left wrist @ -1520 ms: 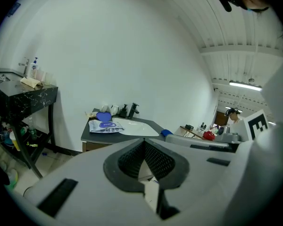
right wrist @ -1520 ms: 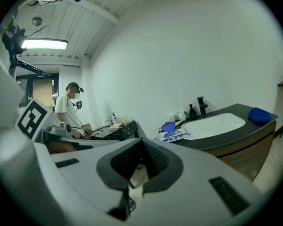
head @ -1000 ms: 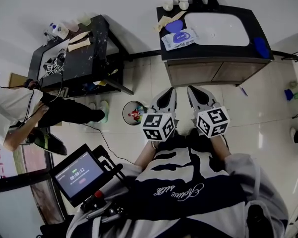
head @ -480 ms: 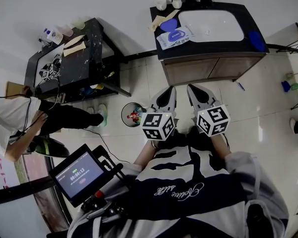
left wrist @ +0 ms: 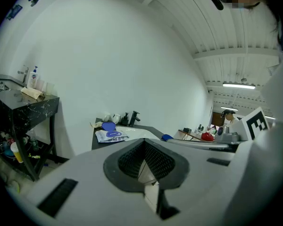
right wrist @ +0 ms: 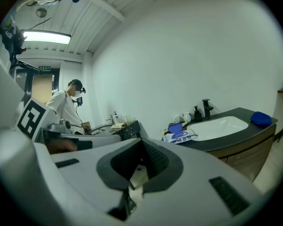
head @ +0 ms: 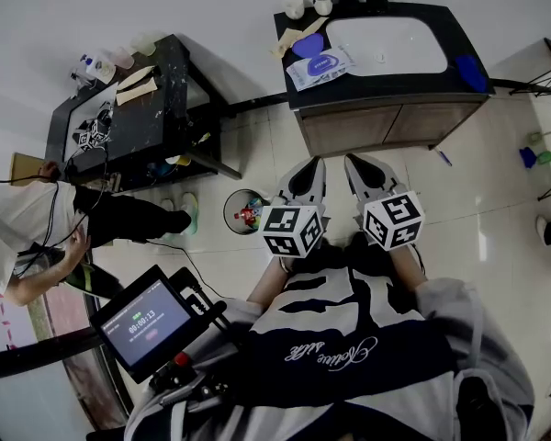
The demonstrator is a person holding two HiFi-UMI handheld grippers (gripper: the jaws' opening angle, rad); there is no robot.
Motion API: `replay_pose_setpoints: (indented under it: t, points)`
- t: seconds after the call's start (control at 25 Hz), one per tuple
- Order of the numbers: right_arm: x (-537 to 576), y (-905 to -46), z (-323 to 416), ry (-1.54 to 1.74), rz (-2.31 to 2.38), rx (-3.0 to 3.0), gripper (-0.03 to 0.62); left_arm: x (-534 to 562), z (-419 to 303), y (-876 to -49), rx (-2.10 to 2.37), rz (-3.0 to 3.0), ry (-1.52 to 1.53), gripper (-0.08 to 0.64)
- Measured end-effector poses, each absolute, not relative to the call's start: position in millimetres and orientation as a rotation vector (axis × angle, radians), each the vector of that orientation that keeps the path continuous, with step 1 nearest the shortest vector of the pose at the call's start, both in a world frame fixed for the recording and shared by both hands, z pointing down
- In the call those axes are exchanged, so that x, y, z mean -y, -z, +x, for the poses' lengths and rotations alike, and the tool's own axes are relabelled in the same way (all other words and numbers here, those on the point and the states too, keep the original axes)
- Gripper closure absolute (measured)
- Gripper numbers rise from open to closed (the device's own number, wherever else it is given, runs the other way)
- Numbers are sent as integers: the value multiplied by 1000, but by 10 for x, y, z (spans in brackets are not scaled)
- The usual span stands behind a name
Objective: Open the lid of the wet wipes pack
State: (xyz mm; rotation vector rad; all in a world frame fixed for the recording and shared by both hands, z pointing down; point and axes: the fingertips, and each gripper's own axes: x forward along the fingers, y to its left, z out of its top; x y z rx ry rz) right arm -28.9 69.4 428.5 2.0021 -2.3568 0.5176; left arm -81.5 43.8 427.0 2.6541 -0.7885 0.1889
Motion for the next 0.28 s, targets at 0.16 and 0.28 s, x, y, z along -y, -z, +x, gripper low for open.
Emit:
replay_pose_setpoints:
  t: [0.16, 0.28]
  points:
    - [-685, -4274, -282, -518, 1997, 2361, 592, -436, -799, -4263, 789, 2655, -193, 561]
    - [-685, -4272, -274, -523, 1995, 2362, 592, -441, -788, -4267, 788, 2653, -197, 561]
